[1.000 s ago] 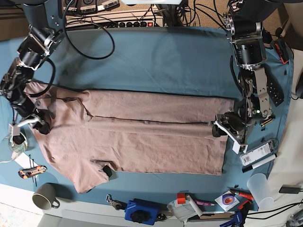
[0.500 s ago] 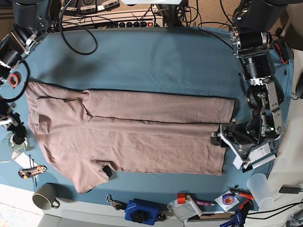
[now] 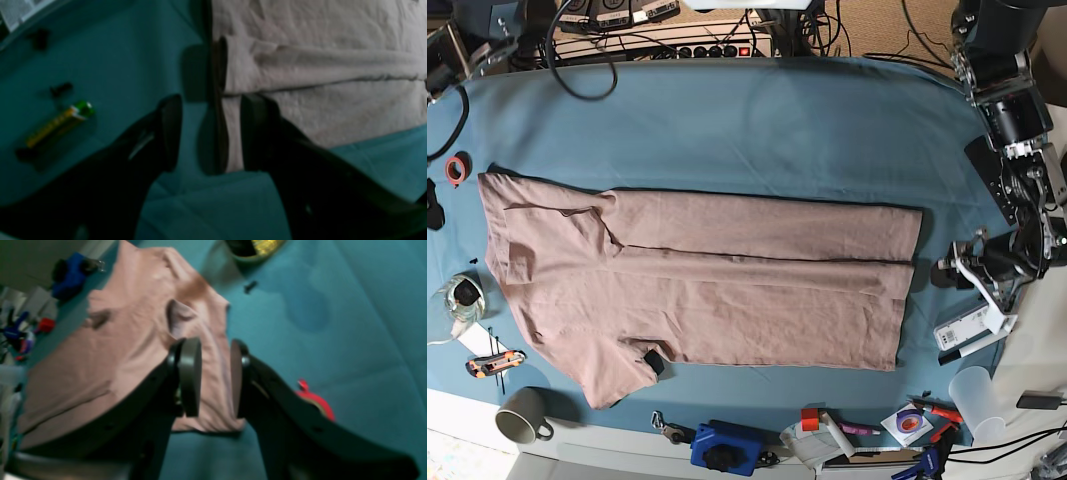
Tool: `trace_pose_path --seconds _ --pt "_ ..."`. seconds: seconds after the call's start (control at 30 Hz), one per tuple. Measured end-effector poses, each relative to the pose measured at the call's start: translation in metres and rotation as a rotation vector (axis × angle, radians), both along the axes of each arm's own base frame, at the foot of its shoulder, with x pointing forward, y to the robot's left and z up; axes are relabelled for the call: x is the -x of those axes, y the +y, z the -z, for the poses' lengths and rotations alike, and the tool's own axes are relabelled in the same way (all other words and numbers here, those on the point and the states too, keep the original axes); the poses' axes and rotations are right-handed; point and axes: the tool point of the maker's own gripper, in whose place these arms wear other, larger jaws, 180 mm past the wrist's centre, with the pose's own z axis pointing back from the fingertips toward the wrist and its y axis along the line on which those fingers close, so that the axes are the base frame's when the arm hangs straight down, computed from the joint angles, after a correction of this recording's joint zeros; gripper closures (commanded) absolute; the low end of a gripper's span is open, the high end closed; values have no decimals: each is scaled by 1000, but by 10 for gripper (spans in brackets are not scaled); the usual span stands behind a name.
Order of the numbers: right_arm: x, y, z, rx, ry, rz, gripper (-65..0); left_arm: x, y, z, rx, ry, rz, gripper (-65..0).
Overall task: Fold the T-shirt properly
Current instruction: 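Raise both grippers and reposition them at the folded edge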
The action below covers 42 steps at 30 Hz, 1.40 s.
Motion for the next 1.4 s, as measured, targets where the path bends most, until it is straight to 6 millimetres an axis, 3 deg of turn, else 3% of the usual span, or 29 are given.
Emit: trace_pose_path --seconds 0.2,0.3,0.37,0.7,0.9,1.1,1.27,1.4 --pt "29 -1 28 11 122 1 -163 26 1 12 -41 24 34 -286" --pt "36 0 34 7 152 -6 -247 35 0 16 -45 31 41 -286" --pt "37 0 35 7 157 -7 -269 39 -1 18 -50 36 44 -286" --pt "21 -3 25 41 80 9 -268 43 -1 21 -51 39 42 -286" --pt "-4 17 47 159 141 -85 -268 42 -1 20 -50 32 40 -286" --pt "-15 28 67 188 209 -86 -268 42 -1 20 -49 32 40 -286" --pt "-9 32 92 154 270 -53 -268 42 -1 20 -49 32 40 -286" --pt "-8 33 99 106 262 -36 -268 41 -1 19 -48 25 37 -286"
